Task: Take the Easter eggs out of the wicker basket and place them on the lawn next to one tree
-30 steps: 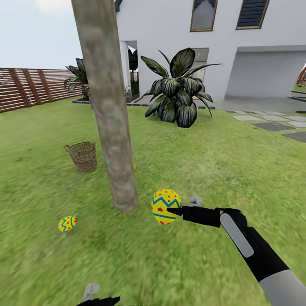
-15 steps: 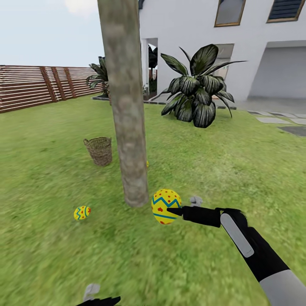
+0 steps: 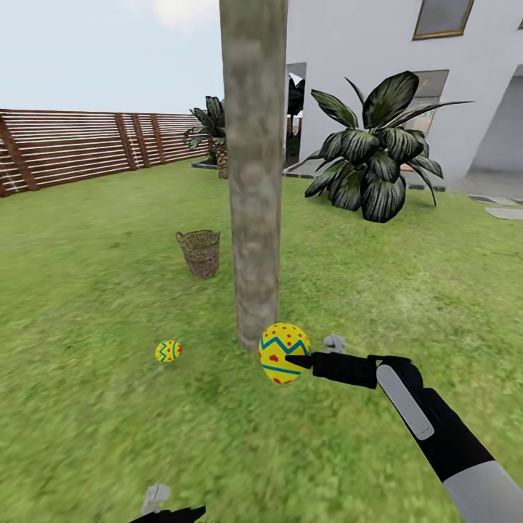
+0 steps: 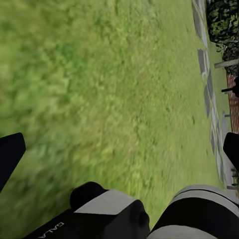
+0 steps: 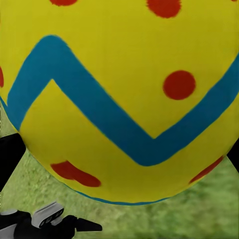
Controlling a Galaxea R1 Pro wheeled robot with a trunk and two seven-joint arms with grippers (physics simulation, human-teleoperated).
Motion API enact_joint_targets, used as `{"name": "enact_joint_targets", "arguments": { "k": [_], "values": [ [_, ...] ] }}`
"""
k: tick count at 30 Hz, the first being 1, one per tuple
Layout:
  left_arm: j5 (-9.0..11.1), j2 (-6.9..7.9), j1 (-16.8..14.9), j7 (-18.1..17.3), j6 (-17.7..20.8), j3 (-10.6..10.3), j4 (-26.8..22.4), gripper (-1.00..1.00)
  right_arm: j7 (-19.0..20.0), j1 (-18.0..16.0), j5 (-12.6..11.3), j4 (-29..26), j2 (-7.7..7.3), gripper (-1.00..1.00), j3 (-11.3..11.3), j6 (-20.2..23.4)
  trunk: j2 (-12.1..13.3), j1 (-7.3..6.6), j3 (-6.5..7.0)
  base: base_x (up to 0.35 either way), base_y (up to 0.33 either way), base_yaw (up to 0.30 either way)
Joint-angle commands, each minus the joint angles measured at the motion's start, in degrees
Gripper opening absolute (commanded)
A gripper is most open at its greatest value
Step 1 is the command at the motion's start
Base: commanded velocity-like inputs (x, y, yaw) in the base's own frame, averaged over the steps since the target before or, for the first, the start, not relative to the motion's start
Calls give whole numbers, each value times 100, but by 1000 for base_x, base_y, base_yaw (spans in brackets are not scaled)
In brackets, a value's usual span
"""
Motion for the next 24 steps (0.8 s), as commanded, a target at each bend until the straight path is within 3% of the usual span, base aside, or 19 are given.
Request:
{"name": "enact_joint_targets", "arguments": {
  "k": [1, 8, 9, 14, 21, 22, 24],
  "values": [
    [55, 3, -4, -13, 35, -44, -1, 100, 35, -3, 2, -4, -4, -100, 3, 17, -2, 0, -5, 0, 0, 71],
    [59, 1, -3, -10, 35, -42, -1, 100, -16, -3, 11, 36, -5, -100, 8, 13, -2, 0, -16, 0, 0, 38],
    [56, -4, -1, -8, 35, -42, -1, 100, -174, -3, 233, 75, 25, -100, 11, 11, -2, 0, -23, 0, -71, 186],
    [57, 26, -2, -45, 35, -42, -1, 100, -395, -3, 379, 302, 156, -100, -1, 11, -2, 0, -60, 0, -126, 195],
    [59, 21, -2, -41, 37, -42, -1, 100, -1542, -5, 1150, 645, 715, -100, -23, 11, -2, 0, -111, 0, -11, 197],
    [58, 16, -1, -40, 37, -42, -1, 100, -1839, -12, 1233, 771, 829, -100, -23, 11, -2, 0, -118, 0, 0, 197],
    [58, 5, 0, -40, 35, -42, -1, 100, -2907, -52, 1423, 934, 1140, -100, -29, 18, -2, 0, -133, 0, 0, 191]
  ]
}}
